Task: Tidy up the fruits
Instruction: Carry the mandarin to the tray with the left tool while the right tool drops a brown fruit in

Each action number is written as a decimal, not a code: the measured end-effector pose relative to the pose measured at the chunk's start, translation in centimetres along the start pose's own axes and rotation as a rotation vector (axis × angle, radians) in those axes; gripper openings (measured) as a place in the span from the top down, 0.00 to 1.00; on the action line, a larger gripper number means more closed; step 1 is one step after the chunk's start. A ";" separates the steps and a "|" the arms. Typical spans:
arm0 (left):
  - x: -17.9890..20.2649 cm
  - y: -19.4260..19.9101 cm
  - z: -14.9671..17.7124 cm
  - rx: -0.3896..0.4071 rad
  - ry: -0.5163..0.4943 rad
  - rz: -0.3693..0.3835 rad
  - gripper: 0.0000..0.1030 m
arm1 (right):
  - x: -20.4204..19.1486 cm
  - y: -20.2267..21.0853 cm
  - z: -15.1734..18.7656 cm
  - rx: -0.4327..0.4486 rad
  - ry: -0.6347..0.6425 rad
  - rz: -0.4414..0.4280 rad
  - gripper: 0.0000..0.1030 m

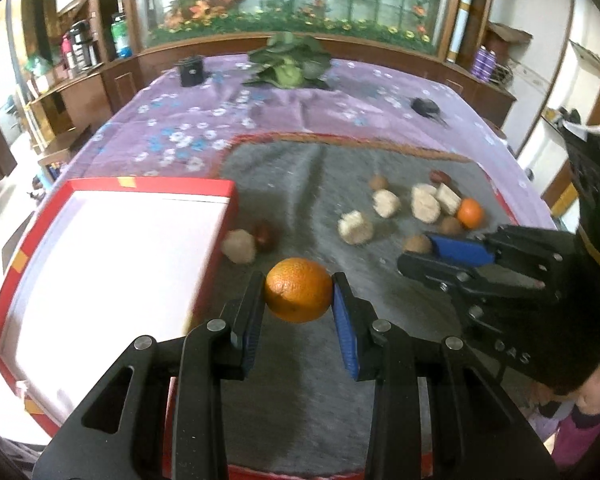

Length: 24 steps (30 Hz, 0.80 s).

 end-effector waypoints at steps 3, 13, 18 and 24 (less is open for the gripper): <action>-1.7 0.2 -0.7 0.009 0.033 -0.014 0.69 | -1.3 -0.4 -0.7 0.000 0.014 -0.018 0.78; -8.9 0.5 -1.2 0.002 0.172 -0.070 0.69 | -7.0 -2.9 -3.3 -0.013 0.093 -0.103 0.78; -12.0 -0.7 -0.5 -0.032 0.241 -0.089 0.69 | -9.6 -5.3 -5.2 -0.033 0.125 -0.147 0.78; -14.6 -2.3 0.6 -0.075 0.311 -0.120 0.68 | -12.0 -9.0 -6.4 -0.082 0.187 -0.146 0.78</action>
Point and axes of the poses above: each gripper's, at about its wrist camera, not at the fingertips, and y roughly against the way its jaws point, x to its right, z to its underside, the point moved 10 cm from there along -y, roughly the way its jaws point, and after that the axes turned 8 degrees about -y, right-handed, at the moved point
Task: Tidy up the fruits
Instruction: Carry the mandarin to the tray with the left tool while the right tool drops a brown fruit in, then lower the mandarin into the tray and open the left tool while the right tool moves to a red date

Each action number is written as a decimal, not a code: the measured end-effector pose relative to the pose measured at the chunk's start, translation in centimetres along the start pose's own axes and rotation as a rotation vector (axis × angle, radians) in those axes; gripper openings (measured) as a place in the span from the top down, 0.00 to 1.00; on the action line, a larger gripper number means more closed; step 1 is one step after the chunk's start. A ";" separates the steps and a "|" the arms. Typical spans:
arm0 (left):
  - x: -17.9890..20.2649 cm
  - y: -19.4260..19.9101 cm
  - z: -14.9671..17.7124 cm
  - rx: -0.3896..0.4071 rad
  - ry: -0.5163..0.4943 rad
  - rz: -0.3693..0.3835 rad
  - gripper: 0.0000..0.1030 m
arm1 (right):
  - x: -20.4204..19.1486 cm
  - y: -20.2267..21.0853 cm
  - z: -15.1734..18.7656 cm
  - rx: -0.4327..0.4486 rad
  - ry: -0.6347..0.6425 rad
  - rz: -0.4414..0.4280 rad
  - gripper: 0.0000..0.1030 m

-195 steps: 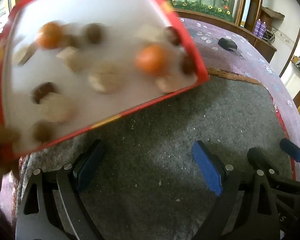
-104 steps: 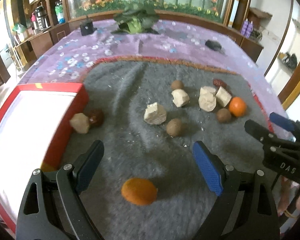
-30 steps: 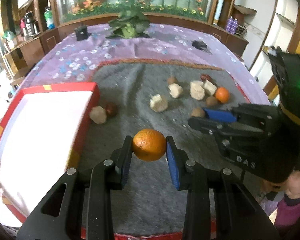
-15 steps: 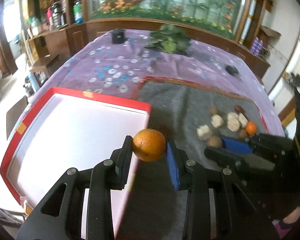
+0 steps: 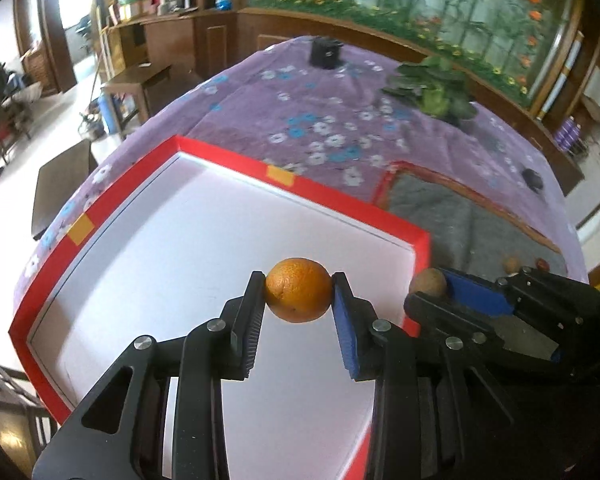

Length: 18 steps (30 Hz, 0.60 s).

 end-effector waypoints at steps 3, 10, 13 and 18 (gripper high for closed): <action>-0.8 -0.7 0.1 -0.014 0.016 -0.005 0.68 | -0.3 -2.0 -0.1 -0.034 0.013 -0.004 0.78; -1.7 -2.0 0.3 -0.039 0.034 -0.024 0.68 | -0.6 -4.0 0.2 -0.067 0.020 -0.013 0.78; -1.9 -2.3 0.5 -0.054 0.062 -0.008 0.68 | -0.5 -4.0 0.0 -0.068 0.000 -0.030 0.77; -2.0 -2.6 0.7 -0.068 0.080 -0.009 0.68 | -0.5 -2.8 -0.2 -0.042 -0.003 -0.040 0.63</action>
Point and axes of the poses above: each gripper's, at about its wrist camera, not at the fingertips, and y roughly against the way its jaws point, x to its right, z to its underside, the point moved 10 cm from there along -y, roughly the way its jaws point, and after that the axes turned 8 degrees about -y, right-handed, at the moved point
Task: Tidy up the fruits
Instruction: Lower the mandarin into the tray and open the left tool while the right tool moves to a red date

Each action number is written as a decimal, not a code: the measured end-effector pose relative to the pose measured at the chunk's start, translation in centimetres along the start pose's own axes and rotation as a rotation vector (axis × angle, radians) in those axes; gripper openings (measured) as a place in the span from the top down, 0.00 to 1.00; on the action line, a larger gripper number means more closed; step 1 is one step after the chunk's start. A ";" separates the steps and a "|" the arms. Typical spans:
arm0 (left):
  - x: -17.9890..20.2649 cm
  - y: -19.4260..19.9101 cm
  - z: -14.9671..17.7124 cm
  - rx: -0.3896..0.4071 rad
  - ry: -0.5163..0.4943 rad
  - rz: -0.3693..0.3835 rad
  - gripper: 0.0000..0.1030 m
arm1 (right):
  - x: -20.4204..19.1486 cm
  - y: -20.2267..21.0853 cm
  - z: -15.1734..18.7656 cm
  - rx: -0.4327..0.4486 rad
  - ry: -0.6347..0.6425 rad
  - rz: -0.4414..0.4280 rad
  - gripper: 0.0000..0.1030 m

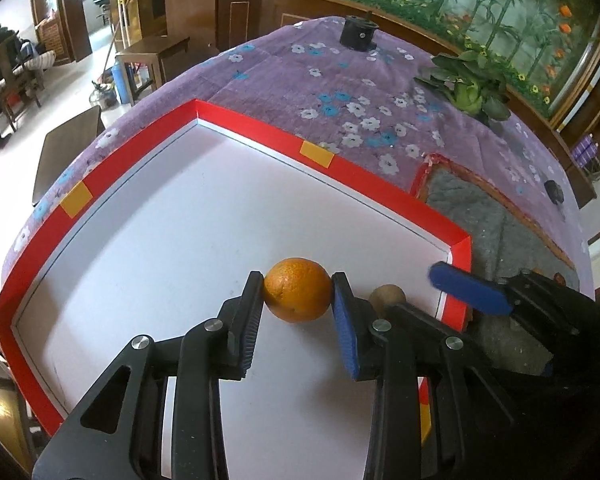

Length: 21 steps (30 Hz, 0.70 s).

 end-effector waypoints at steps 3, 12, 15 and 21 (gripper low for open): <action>0.1 0.4 0.2 -0.007 0.005 0.002 0.68 | 0.6 2.0 0.1 0.032 -0.010 0.015 0.63; 5.6 5.4 2.2 0.041 -0.116 0.141 0.68 | 7.0 7.8 2.0 0.098 -0.127 0.111 0.54; 7.7 6.2 3.7 0.022 -0.172 0.179 0.68 | 8.7 8.2 3.0 0.096 -0.178 0.121 0.53; 11.0 5.8 6.0 -0.035 -0.230 0.238 0.68 | 9.2 7.4 4.4 0.067 -0.177 0.139 0.53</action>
Point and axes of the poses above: each gripper's, at about its wrist camera, not at the fingertips, and y roughly against the way its jaws point, x to its right, z to its underside, the point moved 10 cm from there along -y, roughly the way its jaws point, and after that the axes turned 8 degrees about -y, right-handed, at the moved point
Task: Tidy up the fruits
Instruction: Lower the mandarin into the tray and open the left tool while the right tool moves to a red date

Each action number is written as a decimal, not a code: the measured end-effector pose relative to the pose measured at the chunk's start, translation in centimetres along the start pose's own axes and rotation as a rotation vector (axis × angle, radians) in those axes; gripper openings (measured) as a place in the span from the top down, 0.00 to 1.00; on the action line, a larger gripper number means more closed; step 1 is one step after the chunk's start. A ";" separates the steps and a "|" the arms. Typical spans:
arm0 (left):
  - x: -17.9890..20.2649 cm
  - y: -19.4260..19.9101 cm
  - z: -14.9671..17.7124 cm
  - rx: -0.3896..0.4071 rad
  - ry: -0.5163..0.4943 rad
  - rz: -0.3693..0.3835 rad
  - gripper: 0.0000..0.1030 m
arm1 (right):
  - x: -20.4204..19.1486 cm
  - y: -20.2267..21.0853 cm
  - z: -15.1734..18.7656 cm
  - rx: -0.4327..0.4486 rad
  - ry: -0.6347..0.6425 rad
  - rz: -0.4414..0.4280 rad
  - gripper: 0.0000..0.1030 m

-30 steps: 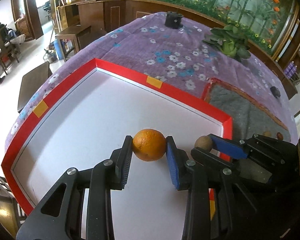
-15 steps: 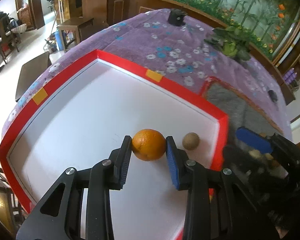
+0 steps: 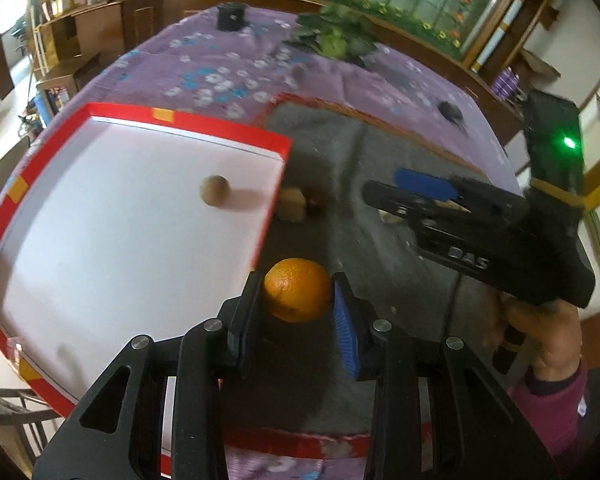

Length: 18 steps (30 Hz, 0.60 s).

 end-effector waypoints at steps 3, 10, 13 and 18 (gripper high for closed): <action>1.0 -1.0 0.7 -0.023 -0.019 0.021 0.68 | 0.2 -0.6 0.6 -0.016 0.007 0.008 0.53; 0.0 -1.6 0.8 -0.015 -0.006 -0.004 0.68 | 0.0 -0.3 0.6 -0.009 0.008 0.001 0.53; -0.9 -0.5 -0.3 0.030 0.008 0.001 0.68 | -0.3 -0.2 0.5 -0.004 0.019 0.001 0.53; -4.2 0.9 -1.5 0.074 0.091 -0.033 0.68 | -0.6 -0.1 0.4 -0.004 0.026 0.000 0.53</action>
Point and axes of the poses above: each gripper's, at about its wrist camera, not at the fingertips, and y roughly against the way its jaws point, x to its right, z to its underside, the point moved 10 cm from there along -y, roughly the way its jaws point, and after that the axes turned 8 degrees about -y, right-handed, at the moved point
